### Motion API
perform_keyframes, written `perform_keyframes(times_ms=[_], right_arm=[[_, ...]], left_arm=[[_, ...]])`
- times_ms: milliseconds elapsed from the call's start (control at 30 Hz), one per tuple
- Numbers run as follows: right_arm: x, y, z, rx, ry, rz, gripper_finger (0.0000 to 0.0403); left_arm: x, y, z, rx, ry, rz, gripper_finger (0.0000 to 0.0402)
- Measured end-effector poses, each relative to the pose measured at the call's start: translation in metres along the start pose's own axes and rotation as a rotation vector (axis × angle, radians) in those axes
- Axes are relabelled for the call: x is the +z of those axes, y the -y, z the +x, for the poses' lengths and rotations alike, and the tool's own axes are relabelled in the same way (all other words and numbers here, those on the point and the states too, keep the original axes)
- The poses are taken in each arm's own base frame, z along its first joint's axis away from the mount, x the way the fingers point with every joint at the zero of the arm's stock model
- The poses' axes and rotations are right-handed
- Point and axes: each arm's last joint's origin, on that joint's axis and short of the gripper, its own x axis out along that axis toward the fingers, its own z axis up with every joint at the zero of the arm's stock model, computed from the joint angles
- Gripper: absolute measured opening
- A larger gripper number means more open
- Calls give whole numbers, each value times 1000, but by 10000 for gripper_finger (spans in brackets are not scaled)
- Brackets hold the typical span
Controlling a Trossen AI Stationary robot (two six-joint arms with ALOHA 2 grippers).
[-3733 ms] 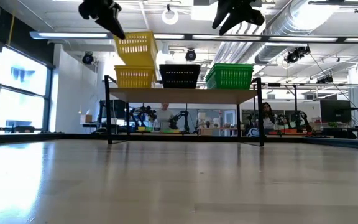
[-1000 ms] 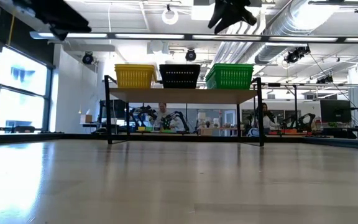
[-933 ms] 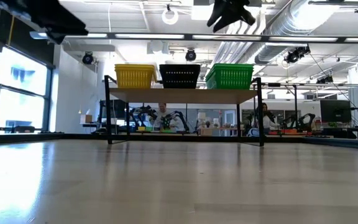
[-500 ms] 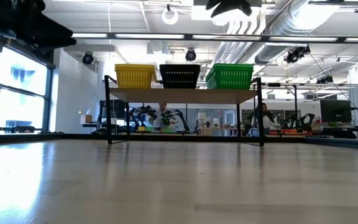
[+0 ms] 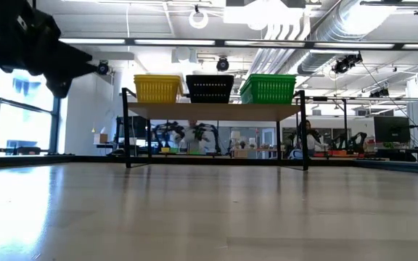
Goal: Stack baskets on shelf by color
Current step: Return to Home Position
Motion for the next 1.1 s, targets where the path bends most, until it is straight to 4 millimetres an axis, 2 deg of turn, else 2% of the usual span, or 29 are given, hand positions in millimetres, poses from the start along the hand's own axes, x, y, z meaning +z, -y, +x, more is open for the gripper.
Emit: perform_keyframes(times_ms=[133,367,533,800,967,1100], right_arm=[[-34,4,-6,-35,-36,7,103],[-93,8,-11,87,-12,49,103],[-128,10,-12,206,16,48,103],[-188,13,-9,302,56,10,103],[-225,21,-7,341,101,24,103],[-246,30,-9,376,155,53,103]], left_arm=[[-4,0,4,-58,50,-45,117],[-9,-1,7,-71,37,-92,117],[-9,-1,7,-66,39,-51,117],[-9,-1,7,-64,39,-57,117],[-9,-1,7,-64,39,-57,117],[-9,-1,7,-64,39,-57,117]])
